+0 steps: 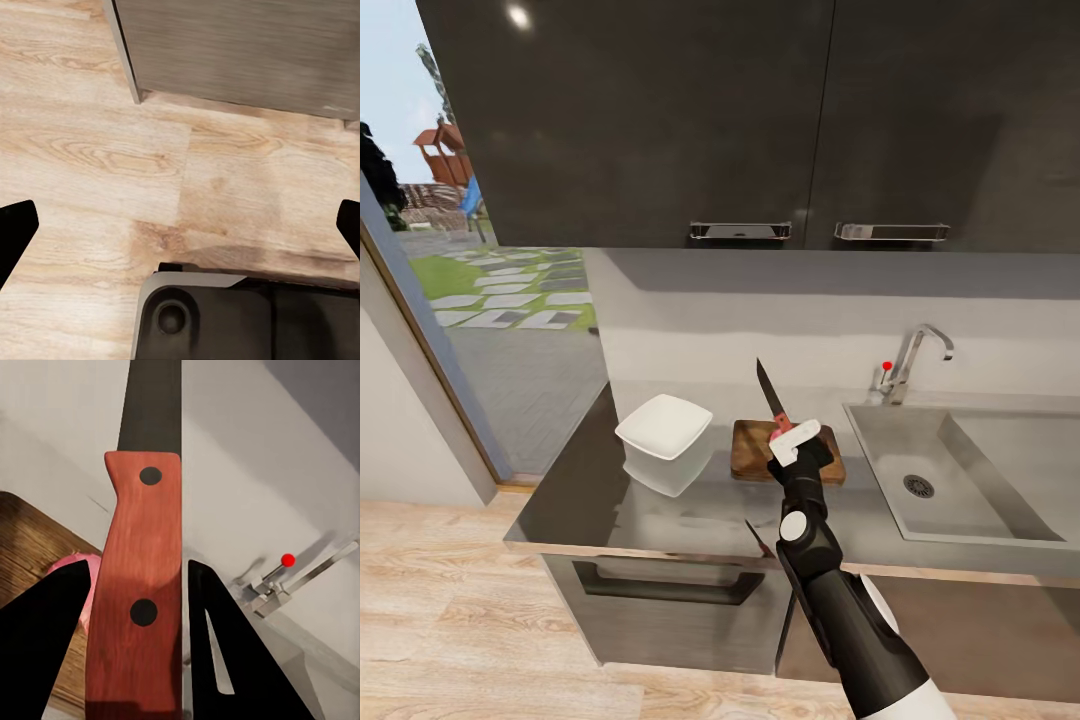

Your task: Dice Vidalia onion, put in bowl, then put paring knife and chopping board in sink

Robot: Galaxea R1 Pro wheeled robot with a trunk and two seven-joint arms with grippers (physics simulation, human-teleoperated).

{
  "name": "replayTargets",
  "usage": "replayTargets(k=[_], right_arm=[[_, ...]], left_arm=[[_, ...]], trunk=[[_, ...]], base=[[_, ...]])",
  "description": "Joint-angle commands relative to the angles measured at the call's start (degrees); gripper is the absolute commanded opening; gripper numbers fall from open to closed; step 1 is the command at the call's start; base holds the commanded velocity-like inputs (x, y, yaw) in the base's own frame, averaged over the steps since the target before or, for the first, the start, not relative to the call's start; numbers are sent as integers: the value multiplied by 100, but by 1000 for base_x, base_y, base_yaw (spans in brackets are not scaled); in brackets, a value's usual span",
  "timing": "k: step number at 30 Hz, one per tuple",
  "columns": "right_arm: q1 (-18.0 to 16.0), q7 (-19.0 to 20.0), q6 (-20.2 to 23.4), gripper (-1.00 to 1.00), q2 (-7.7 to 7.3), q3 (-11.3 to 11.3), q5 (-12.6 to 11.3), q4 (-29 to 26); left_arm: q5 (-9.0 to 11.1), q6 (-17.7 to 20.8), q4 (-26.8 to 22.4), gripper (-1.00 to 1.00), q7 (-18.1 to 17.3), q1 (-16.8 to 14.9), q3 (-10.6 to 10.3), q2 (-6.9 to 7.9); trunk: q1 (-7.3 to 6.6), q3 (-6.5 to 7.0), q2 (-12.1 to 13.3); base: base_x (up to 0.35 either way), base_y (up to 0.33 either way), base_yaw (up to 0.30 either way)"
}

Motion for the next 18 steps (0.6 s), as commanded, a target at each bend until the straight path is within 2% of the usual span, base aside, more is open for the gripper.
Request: replayTargets(k=[1,18], right_arm=[[-7,-12,48,-100,-1,13,38,-1],[-7,-10,90,-100,-31,12,95,5]], left_arm=[[-7,-10,-6,100,11,1,6,-4],[-7,-10,-36,100,6,1,6,-4]], trunk=[[4,-11,-12],[4,-11,-12]], base=[[0,0,0],[0,0,0]])
